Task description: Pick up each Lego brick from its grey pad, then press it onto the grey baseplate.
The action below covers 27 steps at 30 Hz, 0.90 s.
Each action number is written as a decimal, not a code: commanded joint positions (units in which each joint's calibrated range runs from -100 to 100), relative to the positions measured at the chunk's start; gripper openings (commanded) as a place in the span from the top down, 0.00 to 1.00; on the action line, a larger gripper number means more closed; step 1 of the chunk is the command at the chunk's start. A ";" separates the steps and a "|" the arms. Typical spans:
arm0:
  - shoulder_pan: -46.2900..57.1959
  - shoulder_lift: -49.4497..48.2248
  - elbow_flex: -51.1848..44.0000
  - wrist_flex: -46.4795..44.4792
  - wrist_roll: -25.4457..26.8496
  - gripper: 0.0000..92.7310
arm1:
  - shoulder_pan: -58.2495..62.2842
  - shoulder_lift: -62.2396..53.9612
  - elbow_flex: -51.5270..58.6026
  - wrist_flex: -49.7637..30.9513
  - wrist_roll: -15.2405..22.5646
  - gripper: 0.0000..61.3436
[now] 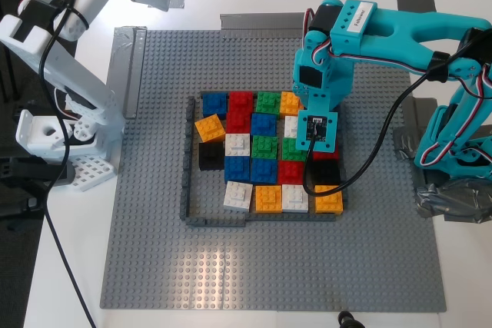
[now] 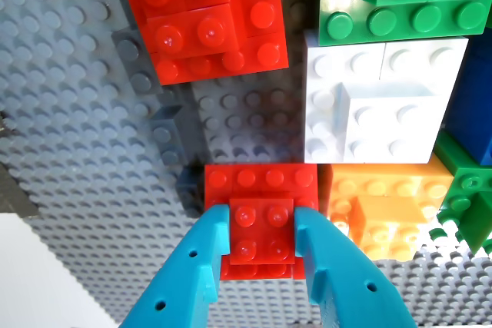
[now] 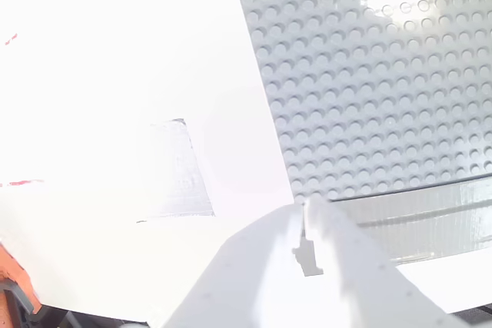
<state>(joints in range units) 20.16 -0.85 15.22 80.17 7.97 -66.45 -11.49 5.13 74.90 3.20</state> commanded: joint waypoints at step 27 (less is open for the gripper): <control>6.13 -1.30 -27.18 18.36 -0.08 0.86 | 0.04 -5.68 1.15 -1.51 0.00 1.00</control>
<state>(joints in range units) 24.60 -0.76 -0.49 91.65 7.97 -66.36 -13.13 7.83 73.13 3.20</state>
